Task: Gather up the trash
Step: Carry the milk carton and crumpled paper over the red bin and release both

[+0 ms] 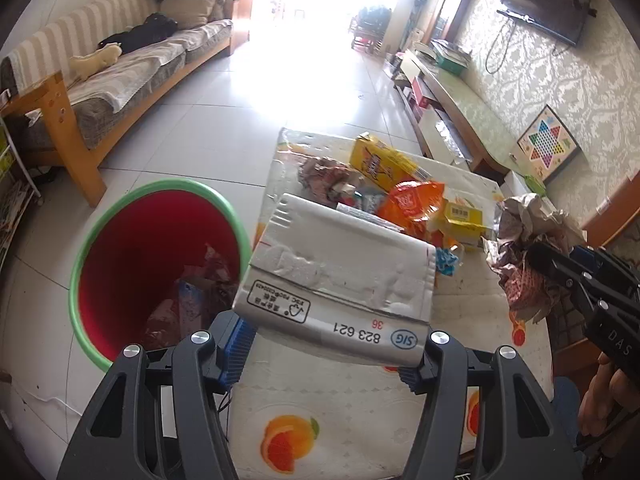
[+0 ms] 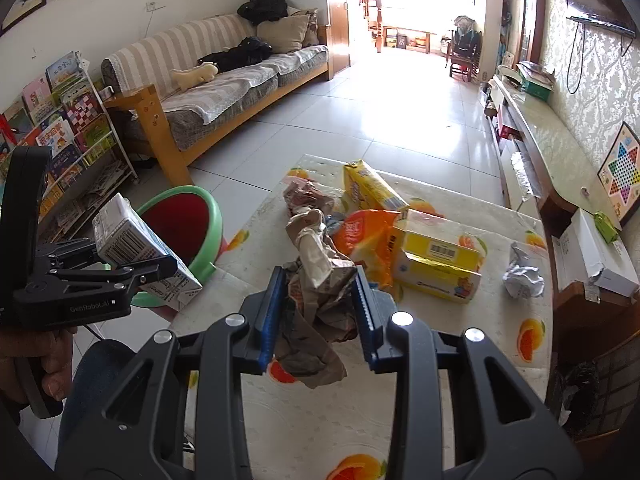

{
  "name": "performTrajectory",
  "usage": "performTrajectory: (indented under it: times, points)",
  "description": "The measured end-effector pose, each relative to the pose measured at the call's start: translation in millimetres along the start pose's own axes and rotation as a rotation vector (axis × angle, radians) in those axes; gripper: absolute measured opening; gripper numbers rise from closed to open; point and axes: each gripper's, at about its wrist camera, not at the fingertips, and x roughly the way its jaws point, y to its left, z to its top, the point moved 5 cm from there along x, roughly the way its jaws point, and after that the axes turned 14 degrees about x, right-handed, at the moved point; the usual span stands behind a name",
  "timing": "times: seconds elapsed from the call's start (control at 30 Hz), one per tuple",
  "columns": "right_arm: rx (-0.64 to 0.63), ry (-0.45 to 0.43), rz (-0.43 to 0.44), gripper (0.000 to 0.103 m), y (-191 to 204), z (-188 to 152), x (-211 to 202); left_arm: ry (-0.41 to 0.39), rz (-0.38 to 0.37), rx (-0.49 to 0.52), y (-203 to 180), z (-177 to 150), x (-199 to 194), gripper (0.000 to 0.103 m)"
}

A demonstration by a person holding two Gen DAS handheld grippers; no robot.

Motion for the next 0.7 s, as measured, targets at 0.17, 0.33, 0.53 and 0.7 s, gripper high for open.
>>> performTrajectory:
  times: [0.17, 0.33, 0.53, 0.7]
  points:
    - [-0.047, 0.004, 0.042, 0.033, 44.2, 8.8, 13.5, -0.029, 0.049, -0.064, 52.2, 2.3, -18.3, 0.057]
    - [-0.095, 0.011, 0.083, 0.033, 85.9, 16.1, 26.4, -0.034, 0.092, -0.116, 97.2, -1.9, -25.8, 0.057]
    - [-0.143, 0.034, 0.11, 0.033, 130.9, 20.2, 48.9, -0.027, 0.11, -0.166, 137.8, -5.4, -20.6, 0.057]
    - [-0.182, 0.061, 0.131, 0.033, 161.3, 23.0, 68.7, -0.012, 0.125, -0.183, 156.1, -7.9, -10.2, 0.057]
